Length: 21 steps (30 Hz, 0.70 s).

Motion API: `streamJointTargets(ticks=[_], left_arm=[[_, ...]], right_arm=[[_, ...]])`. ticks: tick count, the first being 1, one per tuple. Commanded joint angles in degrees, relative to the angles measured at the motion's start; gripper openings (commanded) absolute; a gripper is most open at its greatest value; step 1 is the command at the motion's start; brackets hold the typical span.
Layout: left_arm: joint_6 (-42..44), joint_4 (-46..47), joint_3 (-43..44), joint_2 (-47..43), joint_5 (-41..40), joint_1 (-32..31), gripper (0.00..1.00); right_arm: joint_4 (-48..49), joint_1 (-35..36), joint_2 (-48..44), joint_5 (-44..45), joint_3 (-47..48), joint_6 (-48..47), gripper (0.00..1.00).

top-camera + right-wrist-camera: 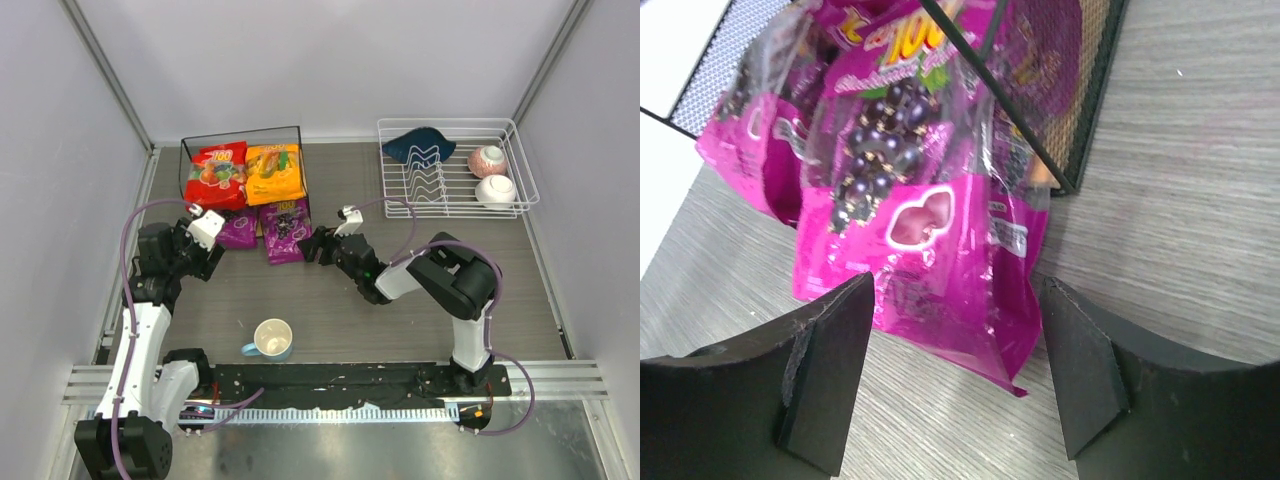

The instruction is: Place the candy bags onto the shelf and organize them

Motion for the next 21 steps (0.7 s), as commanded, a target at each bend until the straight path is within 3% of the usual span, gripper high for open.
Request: streamJointTargets(ticks=[1, 7, 10, 13, 16, 17, 19, 21], left_arm=[[0.20, 0.93, 1.09, -1.12, 0.18, 0.28, 0.69], [0.38, 0.84, 1.18, -1.13, -0.09, 0.36, 0.69], [0.47, 0.84, 1.01, -1.12, 0.09, 0.27, 0.69], [0.55, 1.10, 1.01, -1.21, -0.09, 0.36, 0.69], [0.64, 1.28, 0.74, -1.04, -0.26, 0.36, 0.69], [0.64, 1.36, 0.74, -1.04, -0.35, 0.36, 0.69], [0.64, 1.54, 0.74, -0.86, -0.35, 0.27, 0.69], [0.73, 1.54, 0.65, -0.77, -0.44, 0.36, 0.69]], right_arm=[[0.25, -0.56, 1.45, 0.26, 1.44, -0.49, 0.73], [0.86, -0.73, 3.03, -0.79, 2.06, 0.29, 0.72], [1.91, -0.82, 3.38, -1.93, 2.15, 0.65, 0.66], [2.09, -0.82, 4.00, -3.07, 2.84, 1.17, 0.51], [2.53, -0.82, 4.35, -3.78, 3.03, 1.79, 0.29], [2.62, -0.91, 4.52, -3.87, 3.20, 1.97, 0.13], [2.10, -0.91, 4.70, -4.04, 3.90, 1.88, 0.03], [2.09, -0.91, 4.62, -4.22, 4.25, 1.79, 0.01]])
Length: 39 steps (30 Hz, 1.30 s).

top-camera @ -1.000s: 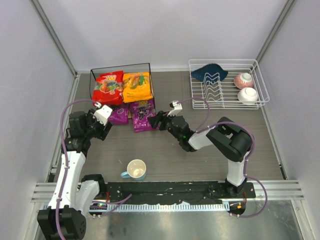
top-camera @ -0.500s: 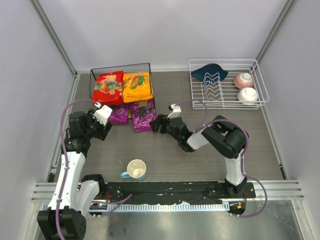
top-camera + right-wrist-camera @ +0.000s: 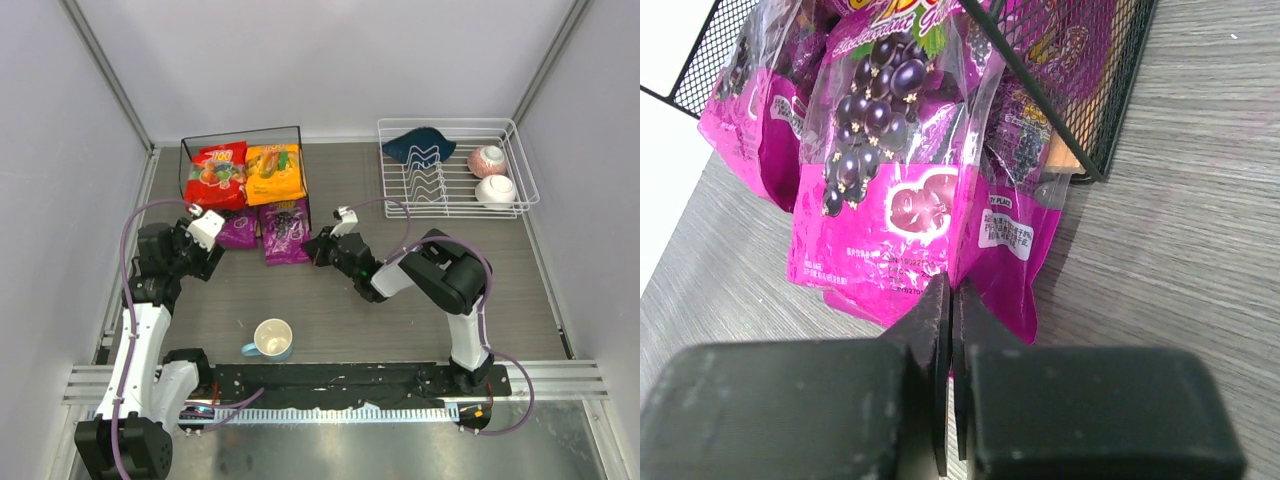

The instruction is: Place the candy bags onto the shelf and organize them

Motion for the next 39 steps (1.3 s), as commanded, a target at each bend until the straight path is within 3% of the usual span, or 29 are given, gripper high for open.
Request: streamJointTargets(ticks=[1, 13, 39], left_arm=[[0.71, 1.61, 0.74, -0.47, -0.40, 0.36, 0.68], [0.44, 1.69, 0.57, -0.56, -0.22, 0.36, 0.68], [0.97, 2.31, -0.22, -0.64, -1.01, 0.36, 0.68]], right_arm=[[2.29, -0.34, 0.37, -0.20, 2.03, 0.00, 0.01], [7.30, -0.34, -1.30, 6.83, 2.55, 2.02, 0.01], [7.92, -1.66, 4.85, 6.22, 12.92, 3.95, 0.01]])
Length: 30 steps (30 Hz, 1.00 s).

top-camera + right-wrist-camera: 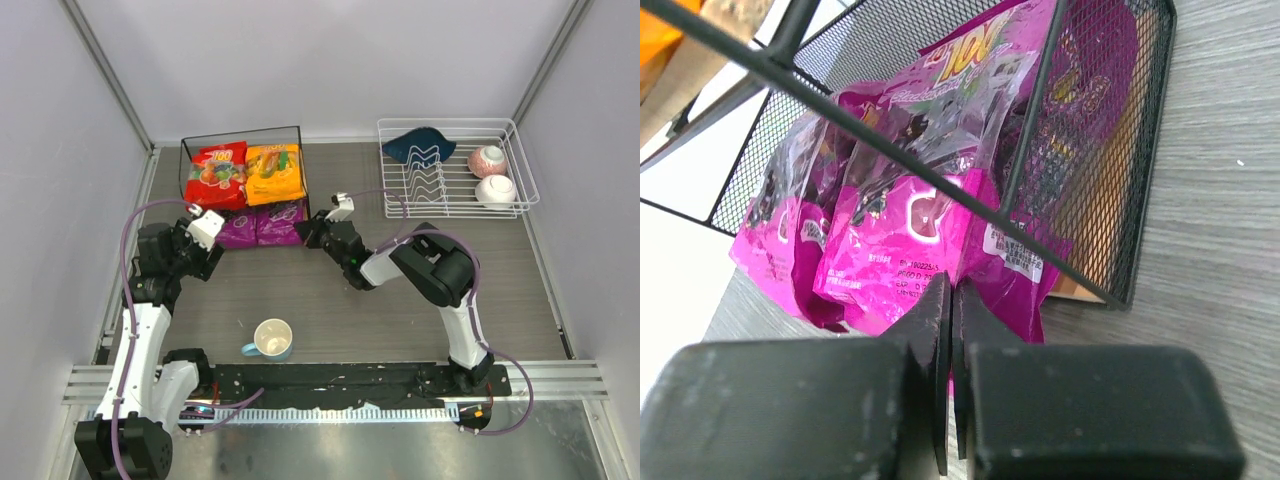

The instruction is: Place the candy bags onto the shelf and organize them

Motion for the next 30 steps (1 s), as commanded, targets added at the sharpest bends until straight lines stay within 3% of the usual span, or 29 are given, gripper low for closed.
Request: streamJointTargets(ticks=[1, 30], left_arm=[[0.82, 2.20, -0.31, -0.82, -0.55, 0.45, 0.68], [1.35, 2.99, -0.40, 0.41, -0.73, 0.36, 0.68]], right_arm=[[6.19, -1.26, 0.02, 1.78, 3.74, 0.09, 0.01], [5.31, -3.20, 3.45, 1.96, 7.96, -0.18, 0.01]])
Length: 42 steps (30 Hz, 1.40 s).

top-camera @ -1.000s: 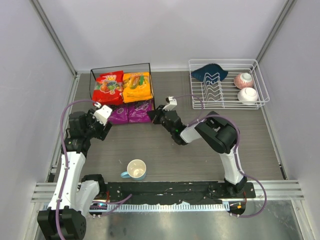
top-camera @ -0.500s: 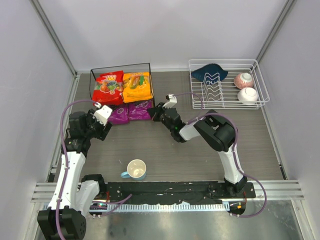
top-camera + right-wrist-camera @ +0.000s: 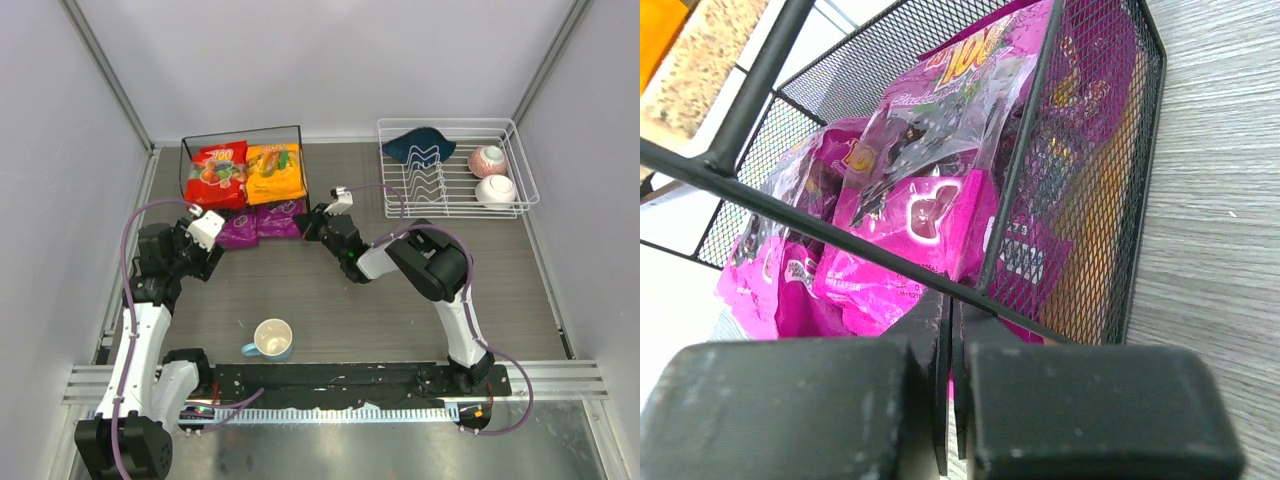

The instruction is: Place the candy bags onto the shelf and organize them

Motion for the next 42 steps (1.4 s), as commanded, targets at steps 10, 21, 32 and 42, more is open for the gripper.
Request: streamJointTargets(ticks=[10, 21, 32, 42], left_arm=[[1.13, 2.99, -0.34, 0.24, -0.05, 0.34, 0.68], [0.86, 2.64, -0.42, -0.20, 0.13, 0.25, 0.68], [0.42, 2.38, -0.51, -0.90, 0.04, 0.34, 0.68], [-4.59, 1.76, 1.59, -0.73, 3.11, 2.09, 0.69]], right_arm=[[7.04, -1.50, -2.55, 2.00, -0.88, 0.33, 0.52], [10.73, -1.50, -6.50, 1.03, -8.26, 1.74, 0.61], [6.70, 2.79, -12.13, -2.39, -13.55, -0.63, 0.58], [2.39, 9.22, -5.63, -7.32, -4.24, -2.13, 0.01]])
